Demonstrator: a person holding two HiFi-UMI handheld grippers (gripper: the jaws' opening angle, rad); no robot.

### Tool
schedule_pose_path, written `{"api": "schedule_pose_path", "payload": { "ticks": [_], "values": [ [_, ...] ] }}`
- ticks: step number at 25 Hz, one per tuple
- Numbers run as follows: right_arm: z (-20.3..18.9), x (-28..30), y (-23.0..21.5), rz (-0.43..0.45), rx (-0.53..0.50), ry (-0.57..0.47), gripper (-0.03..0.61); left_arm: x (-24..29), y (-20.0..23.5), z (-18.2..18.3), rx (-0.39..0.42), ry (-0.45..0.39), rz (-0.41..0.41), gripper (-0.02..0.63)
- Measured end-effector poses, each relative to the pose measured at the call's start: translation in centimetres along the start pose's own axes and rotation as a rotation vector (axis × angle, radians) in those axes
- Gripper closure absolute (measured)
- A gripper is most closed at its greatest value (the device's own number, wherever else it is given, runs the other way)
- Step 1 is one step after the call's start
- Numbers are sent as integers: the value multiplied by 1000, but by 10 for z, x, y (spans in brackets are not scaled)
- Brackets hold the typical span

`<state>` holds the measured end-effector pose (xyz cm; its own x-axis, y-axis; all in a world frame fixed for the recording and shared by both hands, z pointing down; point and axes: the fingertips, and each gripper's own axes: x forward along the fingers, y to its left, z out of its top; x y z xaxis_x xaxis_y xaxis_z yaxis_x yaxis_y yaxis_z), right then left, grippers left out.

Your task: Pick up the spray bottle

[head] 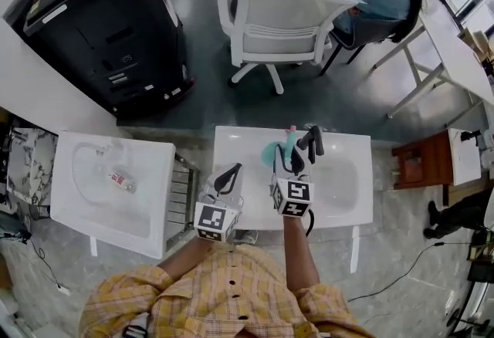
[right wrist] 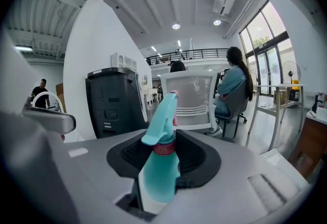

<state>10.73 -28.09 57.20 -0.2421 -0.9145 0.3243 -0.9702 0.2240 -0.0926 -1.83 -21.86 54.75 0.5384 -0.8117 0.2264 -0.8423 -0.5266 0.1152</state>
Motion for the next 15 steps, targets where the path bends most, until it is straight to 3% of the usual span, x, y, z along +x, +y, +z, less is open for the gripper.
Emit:
{"api": "schedule_pose_path", "payload": {
  "ticks": [15],
  "values": [
    [37, -51, 18, 66, -3, -71, 437, -16, -6, 27, 2, -57, 21, 614]
  ]
}}
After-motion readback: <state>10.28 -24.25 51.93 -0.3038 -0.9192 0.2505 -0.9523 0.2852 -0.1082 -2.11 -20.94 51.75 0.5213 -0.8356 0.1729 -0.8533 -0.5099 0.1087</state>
